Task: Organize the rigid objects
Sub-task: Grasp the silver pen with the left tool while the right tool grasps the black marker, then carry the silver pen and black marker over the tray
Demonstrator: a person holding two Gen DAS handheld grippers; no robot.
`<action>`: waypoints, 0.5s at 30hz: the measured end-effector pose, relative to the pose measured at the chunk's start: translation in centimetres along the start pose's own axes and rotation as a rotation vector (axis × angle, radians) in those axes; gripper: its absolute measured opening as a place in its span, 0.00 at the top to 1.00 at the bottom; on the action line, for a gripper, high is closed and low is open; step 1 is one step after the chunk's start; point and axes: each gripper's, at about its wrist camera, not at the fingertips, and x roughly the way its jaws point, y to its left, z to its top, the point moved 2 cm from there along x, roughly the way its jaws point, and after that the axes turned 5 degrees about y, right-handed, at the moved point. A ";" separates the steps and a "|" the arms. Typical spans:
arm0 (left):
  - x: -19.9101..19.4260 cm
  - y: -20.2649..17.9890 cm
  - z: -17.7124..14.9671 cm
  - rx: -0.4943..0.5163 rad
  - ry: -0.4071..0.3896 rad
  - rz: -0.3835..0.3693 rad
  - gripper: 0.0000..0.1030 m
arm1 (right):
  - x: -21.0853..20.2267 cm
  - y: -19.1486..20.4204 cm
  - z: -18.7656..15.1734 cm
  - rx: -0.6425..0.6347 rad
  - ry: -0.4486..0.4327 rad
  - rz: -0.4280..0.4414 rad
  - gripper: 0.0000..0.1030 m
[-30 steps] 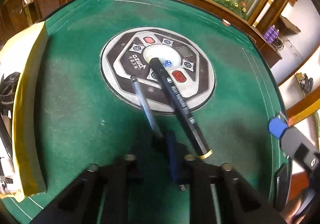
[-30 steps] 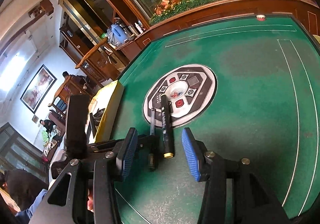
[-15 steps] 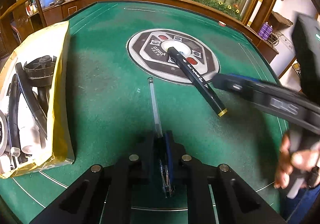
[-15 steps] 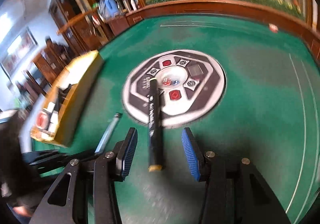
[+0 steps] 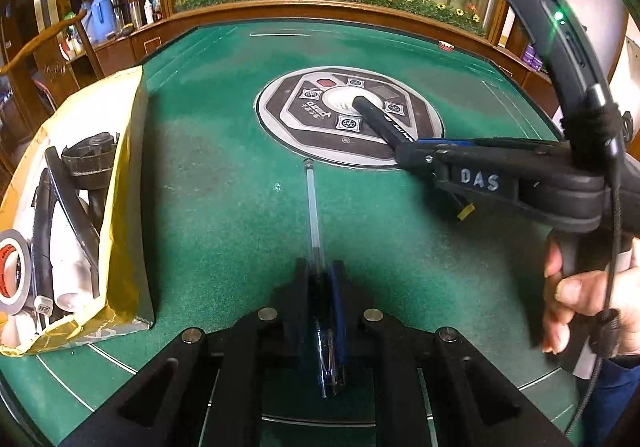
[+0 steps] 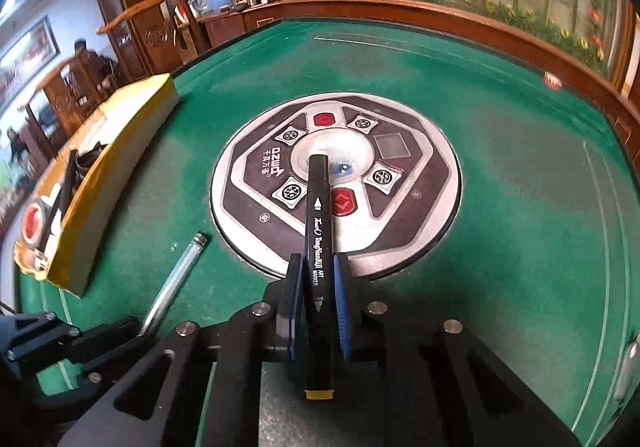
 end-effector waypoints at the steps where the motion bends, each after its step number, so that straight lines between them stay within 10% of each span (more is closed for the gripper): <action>1: -0.1 -0.1 -0.1 0.011 -0.007 0.009 0.91 | -0.2 -0.3 -0.1 0.019 -0.001 0.018 0.86; 15: -2.5 -1.1 -0.8 0.073 -0.113 0.115 0.92 | -6.1 1.3 -1.4 0.062 -0.111 0.204 0.86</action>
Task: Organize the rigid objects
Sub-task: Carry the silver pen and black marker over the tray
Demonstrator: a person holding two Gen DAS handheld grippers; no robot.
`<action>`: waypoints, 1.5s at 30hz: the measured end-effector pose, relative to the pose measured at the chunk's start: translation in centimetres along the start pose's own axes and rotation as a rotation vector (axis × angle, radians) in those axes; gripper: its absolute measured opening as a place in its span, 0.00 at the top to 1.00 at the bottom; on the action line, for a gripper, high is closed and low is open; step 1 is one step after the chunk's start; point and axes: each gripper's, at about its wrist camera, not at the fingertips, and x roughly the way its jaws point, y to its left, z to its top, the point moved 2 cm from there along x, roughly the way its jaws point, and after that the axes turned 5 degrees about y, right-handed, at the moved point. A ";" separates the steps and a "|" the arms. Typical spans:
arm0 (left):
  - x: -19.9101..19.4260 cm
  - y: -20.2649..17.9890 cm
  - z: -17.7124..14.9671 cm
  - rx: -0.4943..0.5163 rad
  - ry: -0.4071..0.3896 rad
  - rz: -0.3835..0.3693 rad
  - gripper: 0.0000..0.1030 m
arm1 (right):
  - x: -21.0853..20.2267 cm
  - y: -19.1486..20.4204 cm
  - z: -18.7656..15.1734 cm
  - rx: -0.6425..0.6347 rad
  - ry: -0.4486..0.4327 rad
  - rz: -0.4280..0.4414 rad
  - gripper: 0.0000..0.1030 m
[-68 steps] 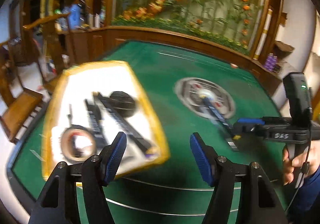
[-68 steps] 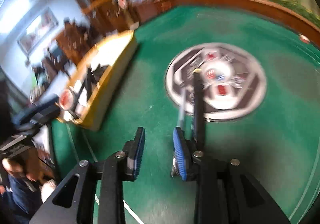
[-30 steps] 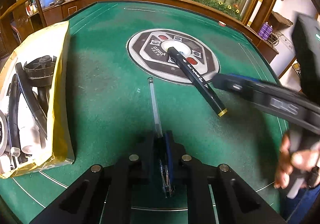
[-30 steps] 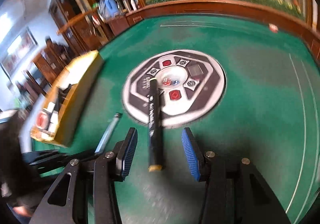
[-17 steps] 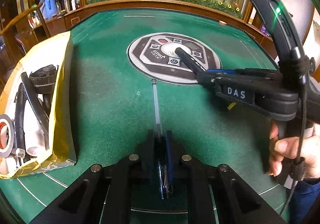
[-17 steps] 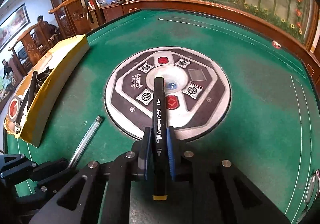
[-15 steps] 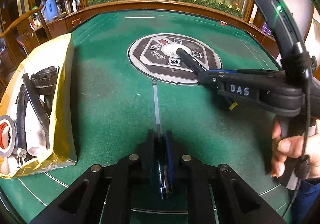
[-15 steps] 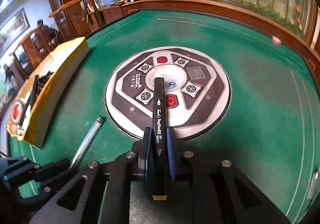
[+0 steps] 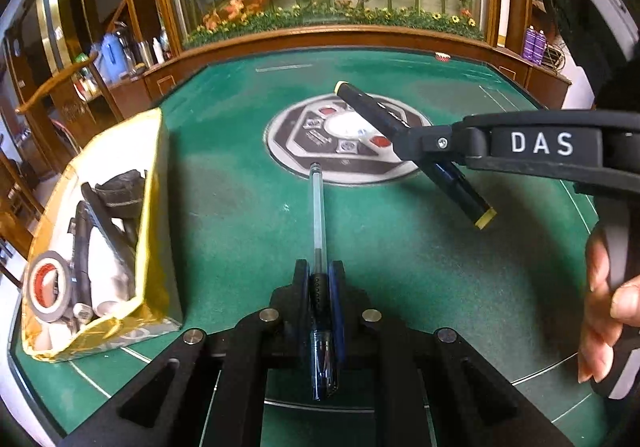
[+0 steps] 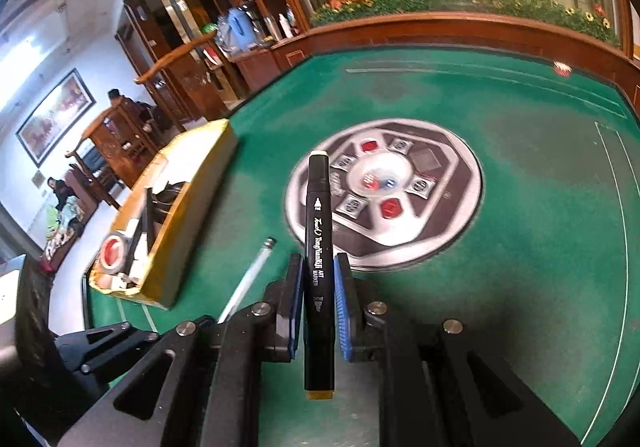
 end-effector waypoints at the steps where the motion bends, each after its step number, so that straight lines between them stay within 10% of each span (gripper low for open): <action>1: -0.3 0.1 0.0 0.003 -0.011 0.011 0.92 | -0.1 0.3 0.0 -0.006 -0.005 0.006 0.86; 45: -6.0 7.5 -0.5 -0.138 -0.192 0.162 0.91 | 0.1 9.1 -2.3 -0.074 0.014 0.194 0.86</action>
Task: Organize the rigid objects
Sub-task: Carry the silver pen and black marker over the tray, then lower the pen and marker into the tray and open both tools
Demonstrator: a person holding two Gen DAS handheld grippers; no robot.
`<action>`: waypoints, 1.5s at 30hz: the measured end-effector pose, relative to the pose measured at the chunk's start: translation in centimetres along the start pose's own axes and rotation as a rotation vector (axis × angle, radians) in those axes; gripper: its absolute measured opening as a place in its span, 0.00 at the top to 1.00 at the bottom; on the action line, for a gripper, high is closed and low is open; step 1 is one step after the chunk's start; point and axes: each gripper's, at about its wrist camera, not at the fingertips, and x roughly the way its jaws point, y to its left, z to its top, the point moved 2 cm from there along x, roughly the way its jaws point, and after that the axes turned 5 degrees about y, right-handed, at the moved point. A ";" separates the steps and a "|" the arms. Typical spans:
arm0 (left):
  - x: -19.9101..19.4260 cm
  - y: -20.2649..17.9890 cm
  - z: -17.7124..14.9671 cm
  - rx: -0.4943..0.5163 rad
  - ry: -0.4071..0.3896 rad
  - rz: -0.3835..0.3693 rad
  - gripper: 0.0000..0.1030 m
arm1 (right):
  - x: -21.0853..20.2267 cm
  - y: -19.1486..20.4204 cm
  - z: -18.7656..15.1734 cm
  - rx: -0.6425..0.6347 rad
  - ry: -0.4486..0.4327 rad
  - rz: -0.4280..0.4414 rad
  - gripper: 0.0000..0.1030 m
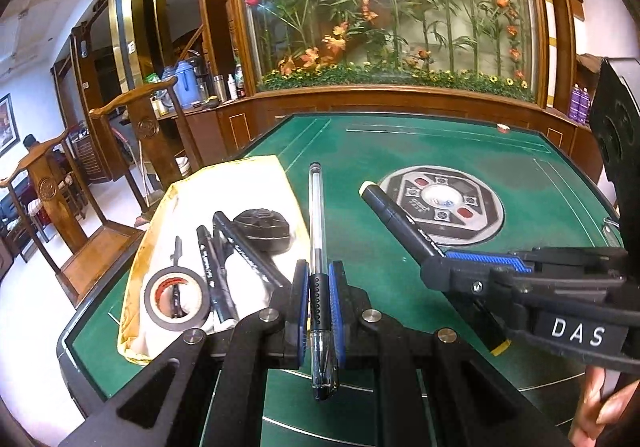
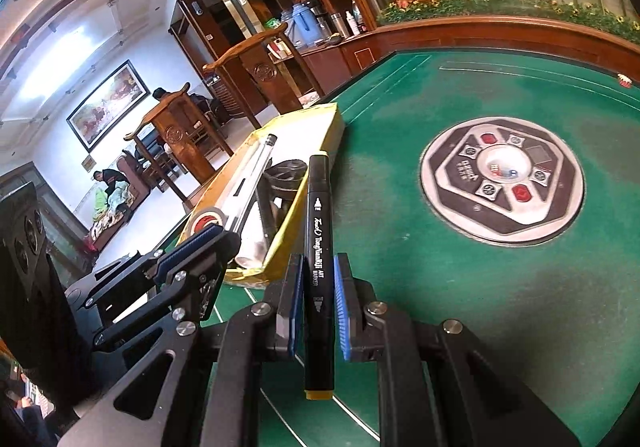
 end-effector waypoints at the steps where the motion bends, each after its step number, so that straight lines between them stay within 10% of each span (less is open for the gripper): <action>1: -0.1 0.3 0.0 -0.006 -0.001 0.003 0.91 | 0.1 0.2 0.0 -0.002 0.002 0.003 0.86; 45: 6.5 13.6 0.7 -0.288 0.099 0.054 0.91 | 10.8 7.4 6.9 -0.096 0.079 0.014 0.86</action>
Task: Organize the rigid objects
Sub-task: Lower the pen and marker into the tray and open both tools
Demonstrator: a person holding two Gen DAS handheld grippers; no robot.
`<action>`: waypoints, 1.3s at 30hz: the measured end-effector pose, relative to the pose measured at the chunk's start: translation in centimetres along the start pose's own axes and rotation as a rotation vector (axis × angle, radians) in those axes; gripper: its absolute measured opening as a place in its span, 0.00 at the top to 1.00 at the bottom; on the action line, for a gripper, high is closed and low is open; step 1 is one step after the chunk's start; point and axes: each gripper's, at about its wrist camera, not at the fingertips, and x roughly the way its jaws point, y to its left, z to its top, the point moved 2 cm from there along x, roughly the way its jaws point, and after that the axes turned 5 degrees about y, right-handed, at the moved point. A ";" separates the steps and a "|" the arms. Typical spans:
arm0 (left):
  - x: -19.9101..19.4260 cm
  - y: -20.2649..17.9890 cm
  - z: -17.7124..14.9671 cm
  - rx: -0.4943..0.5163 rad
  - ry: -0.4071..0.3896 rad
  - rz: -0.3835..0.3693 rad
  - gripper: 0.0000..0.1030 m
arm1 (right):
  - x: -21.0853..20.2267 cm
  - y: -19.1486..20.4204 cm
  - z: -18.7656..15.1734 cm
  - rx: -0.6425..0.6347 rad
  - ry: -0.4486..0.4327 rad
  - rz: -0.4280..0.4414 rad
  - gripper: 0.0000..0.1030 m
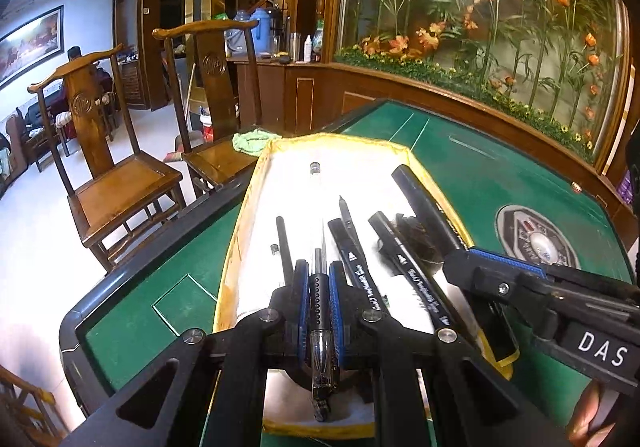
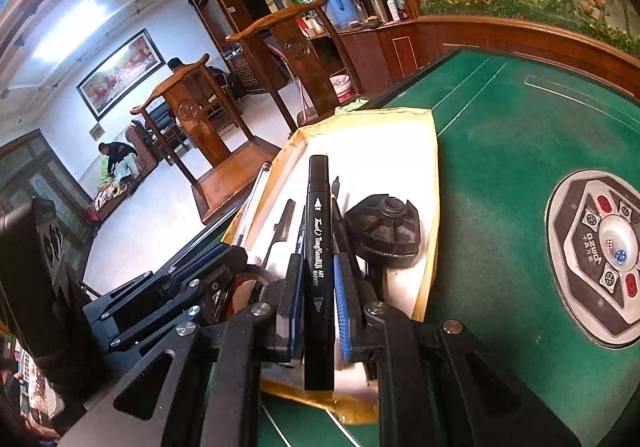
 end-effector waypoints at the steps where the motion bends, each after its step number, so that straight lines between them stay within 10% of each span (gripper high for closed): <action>1: 0.5 0.1 0.1 -0.001 0.014 -0.005 0.91 | 0.3 -0.1 0.1 0.000 0.004 -0.005 0.86; 39: 3.1 0.7 0.9 0.060 0.002 -0.009 0.90 | 5.4 0.5 0.7 -0.036 0.071 -0.077 0.86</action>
